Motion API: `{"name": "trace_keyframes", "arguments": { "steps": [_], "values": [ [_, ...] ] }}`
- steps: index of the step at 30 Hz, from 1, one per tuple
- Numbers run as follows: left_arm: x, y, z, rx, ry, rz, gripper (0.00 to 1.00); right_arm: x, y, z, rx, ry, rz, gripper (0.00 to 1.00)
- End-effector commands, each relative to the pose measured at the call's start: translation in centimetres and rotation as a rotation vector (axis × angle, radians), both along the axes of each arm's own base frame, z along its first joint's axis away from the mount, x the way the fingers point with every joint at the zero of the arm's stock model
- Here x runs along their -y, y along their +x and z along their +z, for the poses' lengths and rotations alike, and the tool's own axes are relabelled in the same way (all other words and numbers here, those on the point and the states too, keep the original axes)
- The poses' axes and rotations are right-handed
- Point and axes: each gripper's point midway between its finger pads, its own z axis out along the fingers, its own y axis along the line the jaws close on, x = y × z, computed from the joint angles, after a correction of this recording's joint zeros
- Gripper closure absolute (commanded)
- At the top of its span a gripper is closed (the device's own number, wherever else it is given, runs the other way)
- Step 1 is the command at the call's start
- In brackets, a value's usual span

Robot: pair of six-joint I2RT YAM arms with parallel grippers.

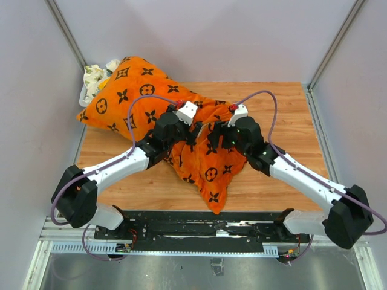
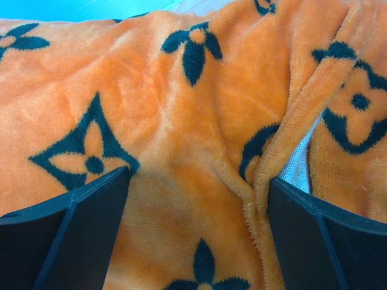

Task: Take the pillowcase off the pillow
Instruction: Remove the pillow from the pillowcase.

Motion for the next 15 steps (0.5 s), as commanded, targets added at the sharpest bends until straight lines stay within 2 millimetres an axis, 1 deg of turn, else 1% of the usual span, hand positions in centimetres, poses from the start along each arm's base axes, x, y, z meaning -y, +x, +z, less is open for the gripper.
{"name": "trace_keyframes", "arguments": {
  "steps": [1, 4, 6, 8, 9, 10, 12, 13, 14, 15],
  "values": [
    [-0.2, 0.4, -0.9, -0.012, -0.005, 0.022, 0.05, -1.3, 1.9, 0.3, 0.027, -0.050, -0.027, 0.30],
    [-0.4, 0.5, -1.4, -0.021, -0.010, 0.027, 0.05, -2.5, 2.3, 0.4, 0.032, -0.065, -0.011, 0.30],
    [-0.6, 0.7, -1.6, -0.024, -0.013, 0.032, 0.05, -3.0, 2.7, 0.3, 0.032, -0.092, -0.008, 0.31],
    [-1.0, 0.9, -1.9, -0.031, -0.011, 0.044, 0.05, -2.9, 2.9, -0.7, 0.013, -0.139, -0.015, 0.43],
    [-1.2, 1.0, -2.0, -0.032, -0.009, 0.049, 0.05, -2.6, 3.0, -1.3, 0.002, -0.167, -0.023, 0.52],
    [-1.4, 1.1, -2.1, -0.035, -0.010, 0.056, 0.05, -1.9, 3.0, -2.0, -0.010, -0.202, -0.043, 0.61],
    [-1.8, 1.3, -2.1, -0.037, -0.011, 0.066, 0.05, 0.2, 2.8, -3.1, -0.023, -0.276, -0.104, 0.73],
    [-1.9, 1.3, -2.2, -0.039, -0.011, 0.069, 0.05, 1.6, 2.7, -3.7, -0.029, -0.313, -0.141, 0.78],
    [-2.1, 1.4, -2.2, -0.039, -0.015, 0.074, 0.05, 3.1, 2.5, -3.7, -0.024, -0.336, -0.181, 0.81],
    [-2.2, 1.5, -2.2, -0.040, -0.017, 0.078, 0.05, 4.8, 2.1, -4.4, -0.041, -0.364, -0.213, 0.84]
  ]
}}
